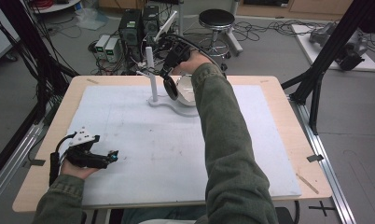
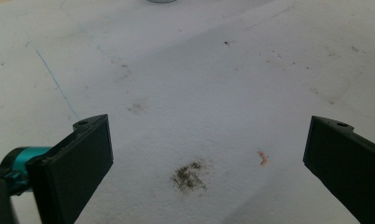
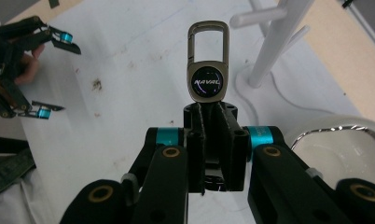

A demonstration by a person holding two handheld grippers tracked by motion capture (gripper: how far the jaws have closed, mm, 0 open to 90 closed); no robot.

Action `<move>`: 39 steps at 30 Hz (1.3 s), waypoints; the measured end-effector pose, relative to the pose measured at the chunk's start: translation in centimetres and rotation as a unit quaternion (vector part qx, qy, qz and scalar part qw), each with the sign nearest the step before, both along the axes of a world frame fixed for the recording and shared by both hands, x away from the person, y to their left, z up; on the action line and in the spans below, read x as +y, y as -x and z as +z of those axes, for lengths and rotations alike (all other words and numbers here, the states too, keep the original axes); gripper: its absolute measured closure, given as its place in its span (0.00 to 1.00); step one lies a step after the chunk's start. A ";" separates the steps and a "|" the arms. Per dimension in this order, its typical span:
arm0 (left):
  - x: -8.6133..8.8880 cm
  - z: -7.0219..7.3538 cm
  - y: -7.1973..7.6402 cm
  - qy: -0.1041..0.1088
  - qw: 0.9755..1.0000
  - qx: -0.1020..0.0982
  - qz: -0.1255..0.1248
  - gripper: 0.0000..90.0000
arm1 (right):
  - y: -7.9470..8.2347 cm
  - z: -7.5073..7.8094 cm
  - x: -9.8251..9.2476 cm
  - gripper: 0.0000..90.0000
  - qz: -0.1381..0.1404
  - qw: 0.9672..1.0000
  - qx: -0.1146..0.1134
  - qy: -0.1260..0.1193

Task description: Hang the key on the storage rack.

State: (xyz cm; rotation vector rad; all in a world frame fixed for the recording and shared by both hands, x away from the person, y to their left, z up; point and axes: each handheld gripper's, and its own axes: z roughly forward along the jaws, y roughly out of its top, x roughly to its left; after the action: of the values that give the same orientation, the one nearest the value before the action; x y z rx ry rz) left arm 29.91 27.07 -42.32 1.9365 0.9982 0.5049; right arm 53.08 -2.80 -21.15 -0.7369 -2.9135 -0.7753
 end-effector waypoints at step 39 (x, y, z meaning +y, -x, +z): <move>-0.2 -0.1 -0.1 -0.003 1.000 0.001 -0.003 0.02 | 1.3 -3.7 -0.1 0.09 -0.099 0.993 -0.050 0.039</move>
State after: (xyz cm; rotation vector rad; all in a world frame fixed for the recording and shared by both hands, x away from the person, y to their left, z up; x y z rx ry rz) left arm 29.98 26.89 -42.42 1.9454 0.9943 0.5032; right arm 51.78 -2.90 -24.87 -1.0356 -3.0090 -0.7363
